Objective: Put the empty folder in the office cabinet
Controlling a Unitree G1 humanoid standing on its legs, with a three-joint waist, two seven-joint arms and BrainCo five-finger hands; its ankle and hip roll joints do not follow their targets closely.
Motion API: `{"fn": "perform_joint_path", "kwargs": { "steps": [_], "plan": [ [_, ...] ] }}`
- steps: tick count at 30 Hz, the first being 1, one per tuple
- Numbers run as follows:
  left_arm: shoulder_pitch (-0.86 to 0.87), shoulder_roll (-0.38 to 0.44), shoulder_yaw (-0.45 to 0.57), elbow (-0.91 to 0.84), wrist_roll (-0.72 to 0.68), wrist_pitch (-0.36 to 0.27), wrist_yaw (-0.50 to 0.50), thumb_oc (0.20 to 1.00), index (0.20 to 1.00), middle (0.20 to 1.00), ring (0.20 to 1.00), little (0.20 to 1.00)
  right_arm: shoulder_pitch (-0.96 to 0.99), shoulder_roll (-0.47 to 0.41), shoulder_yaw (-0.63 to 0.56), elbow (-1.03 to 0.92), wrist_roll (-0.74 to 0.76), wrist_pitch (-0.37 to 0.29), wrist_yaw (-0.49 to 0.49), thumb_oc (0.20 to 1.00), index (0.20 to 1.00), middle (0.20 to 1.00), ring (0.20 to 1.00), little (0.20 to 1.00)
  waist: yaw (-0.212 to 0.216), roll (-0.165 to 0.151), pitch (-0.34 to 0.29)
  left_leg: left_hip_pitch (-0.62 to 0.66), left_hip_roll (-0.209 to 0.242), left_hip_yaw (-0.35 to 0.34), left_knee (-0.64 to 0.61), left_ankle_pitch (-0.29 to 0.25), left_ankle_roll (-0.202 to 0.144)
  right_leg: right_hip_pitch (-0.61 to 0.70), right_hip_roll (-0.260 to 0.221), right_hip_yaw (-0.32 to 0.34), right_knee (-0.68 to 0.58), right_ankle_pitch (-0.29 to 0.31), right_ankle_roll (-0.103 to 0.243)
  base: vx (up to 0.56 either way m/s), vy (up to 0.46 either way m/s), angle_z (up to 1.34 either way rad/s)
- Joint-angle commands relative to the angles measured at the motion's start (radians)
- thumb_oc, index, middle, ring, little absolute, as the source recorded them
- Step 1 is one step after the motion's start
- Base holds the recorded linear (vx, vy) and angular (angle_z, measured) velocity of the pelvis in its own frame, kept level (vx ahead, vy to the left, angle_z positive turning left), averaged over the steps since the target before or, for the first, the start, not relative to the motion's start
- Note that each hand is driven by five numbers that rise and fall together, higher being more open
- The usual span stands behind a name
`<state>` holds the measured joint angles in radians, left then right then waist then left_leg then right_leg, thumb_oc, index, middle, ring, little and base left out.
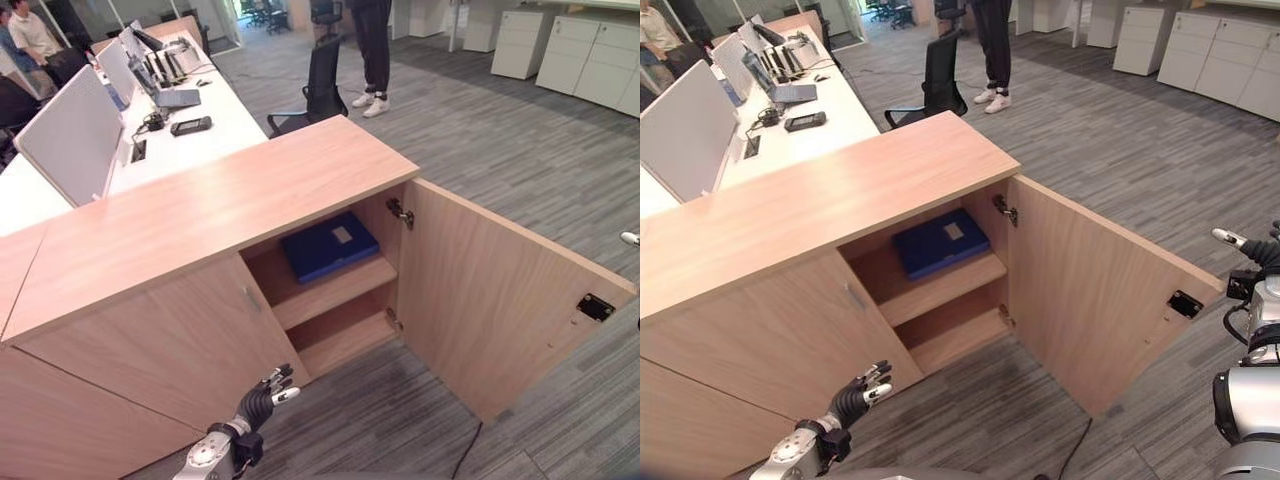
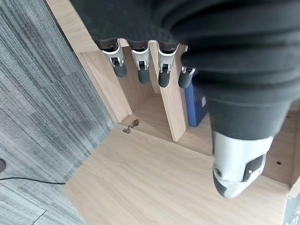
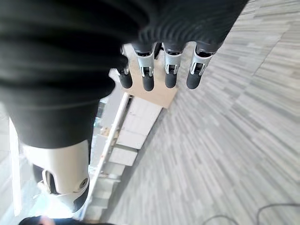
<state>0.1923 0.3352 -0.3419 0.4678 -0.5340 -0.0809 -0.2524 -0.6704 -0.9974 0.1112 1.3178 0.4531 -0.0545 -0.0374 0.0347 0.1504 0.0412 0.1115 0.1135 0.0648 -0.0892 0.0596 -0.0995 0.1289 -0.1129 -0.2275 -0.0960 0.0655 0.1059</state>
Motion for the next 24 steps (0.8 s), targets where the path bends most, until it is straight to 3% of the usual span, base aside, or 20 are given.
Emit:
{"fn": "perform_joint_path", "kwargs": {
  "steps": [1,6,12,24],
  "plan": [
    [-0.059,0.065,-0.018,-0.068,-0.015,-0.026,0.000,1.000,1.000,1.000,1.000,1.000,-0.090,0.134,0.043,0.022,0.051,-0.031,0.012,1.000,1.000,1.000,1.000,1.000,0.046,-0.086,0.014,-0.031,0.042,-0.011,0.018,0.020,-0.078,0.050,-0.033,0.003,0.009,-0.128,0.047,-0.02,-0.004,0.08],
    [-0.072,0.053,0.002,-0.066,-0.021,-0.031,0.021,1.000,1.000,1.000,1.000,1.000,0.017,0.302,0.021,-0.028,0.077,-0.042,0.013,1.000,1.000,1.000,1.000,1.000,0.041,-0.080,0.020,-0.029,0.043,-0.016,0.017,0.018,-0.076,0.053,-0.032,0.002,0.011,-0.129,0.041,-0.02,-0.004,0.05],
    [-0.073,0.032,0.039,-0.057,-0.026,-0.038,0.040,1.000,1.000,1.000,1.000,1.000,0.157,0.441,0.010,-0.145,0.073,-0.060,0.011,1.000,1.000,1.000,1.000,1.000,0.024,-0.084,0.026,-0.024,0.047,-0.005,0.018,0.016,-0.074,0.049,-0.029,0.015,0.013,-0.126,0.039,-0.01,-0.003,0.00],
    [-0.050,-0.020,0.158,-0.013,-0.006,-0.053,0.064,1.000,1.000,1.000,1.000,1.000,0.560,0.641,0.052,-0.653,-0.038,-0.078,0.074,1.000,1.000,1.000,1.000,1.000,-0.026,-0.108,0.018,-0.002,0.065,0.034,0.024,0.007,-0.071,0.037,-0.025,0.060,0.016,-0.121,0.034,-0.01,-0.012,-0.08]
  ]
}}
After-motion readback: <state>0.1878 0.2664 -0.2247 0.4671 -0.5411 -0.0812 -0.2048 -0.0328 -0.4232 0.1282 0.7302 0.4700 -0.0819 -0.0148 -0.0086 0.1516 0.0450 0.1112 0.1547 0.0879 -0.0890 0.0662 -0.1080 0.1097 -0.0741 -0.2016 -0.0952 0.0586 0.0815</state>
